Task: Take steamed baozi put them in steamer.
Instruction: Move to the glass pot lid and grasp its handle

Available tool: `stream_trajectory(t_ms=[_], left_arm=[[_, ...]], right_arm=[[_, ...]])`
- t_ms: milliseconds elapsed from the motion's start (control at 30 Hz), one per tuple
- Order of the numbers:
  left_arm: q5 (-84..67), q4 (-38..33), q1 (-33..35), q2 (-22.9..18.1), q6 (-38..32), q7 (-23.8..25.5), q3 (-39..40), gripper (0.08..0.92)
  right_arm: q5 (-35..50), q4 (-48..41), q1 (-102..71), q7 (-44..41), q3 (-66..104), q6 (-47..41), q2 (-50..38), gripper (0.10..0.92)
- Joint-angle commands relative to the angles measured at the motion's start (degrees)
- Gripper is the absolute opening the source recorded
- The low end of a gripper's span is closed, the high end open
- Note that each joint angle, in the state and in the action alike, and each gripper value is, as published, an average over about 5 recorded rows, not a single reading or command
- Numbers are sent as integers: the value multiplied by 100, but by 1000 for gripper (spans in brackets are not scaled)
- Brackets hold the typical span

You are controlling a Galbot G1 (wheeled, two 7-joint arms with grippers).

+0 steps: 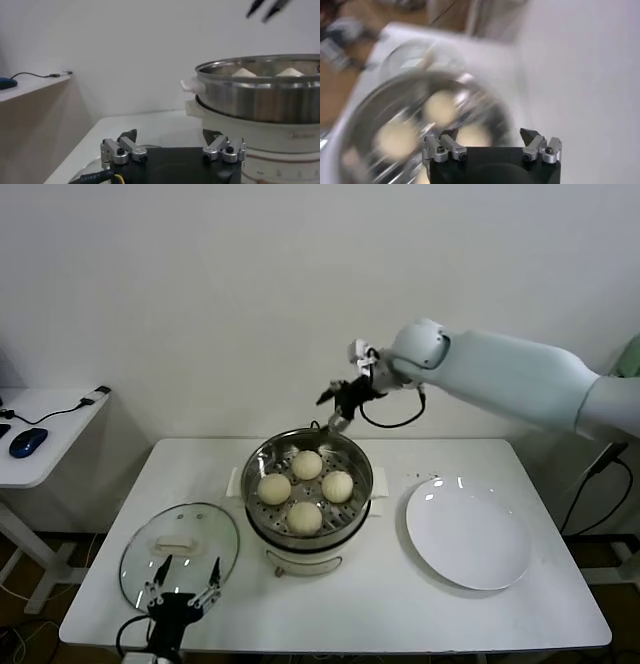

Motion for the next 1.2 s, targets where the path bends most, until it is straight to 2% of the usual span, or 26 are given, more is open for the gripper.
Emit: stream_trajectory(t_ms=[33,267,467,667,800,1033,1200], left_arm=[[-90,8,-1,-9,-38,14,11,823],[-165,-11,-99,81,35,-147,-121,823],[-246,77,-262,108,-24,-103,-276,823],[-317,237,-253,174,-227,-189,-304,823],[-283,329,-261,211,-329,-276,-333,823],[198,431,-392,251,-429,-565,-300,823],[773,556,-422,283,-700,-553,-364,823]], right_arm=[[-536,390,-2644,3464,3880,478,-1165,823],[-1702,1993,-5733,4020,6633,250,-1965,823],[-2382,2815,-8689,3841,9001,549,-1530,823],[-3052,2948,-10318,3523,10044,1466,-644,823],[-3087,2962,-10907,3456,10215,2061,-83,823],[-3224,2758,-11623,3464,10296,2535,621,823],[-3189,2663,-11861,3484,10277,2699,874,823]])
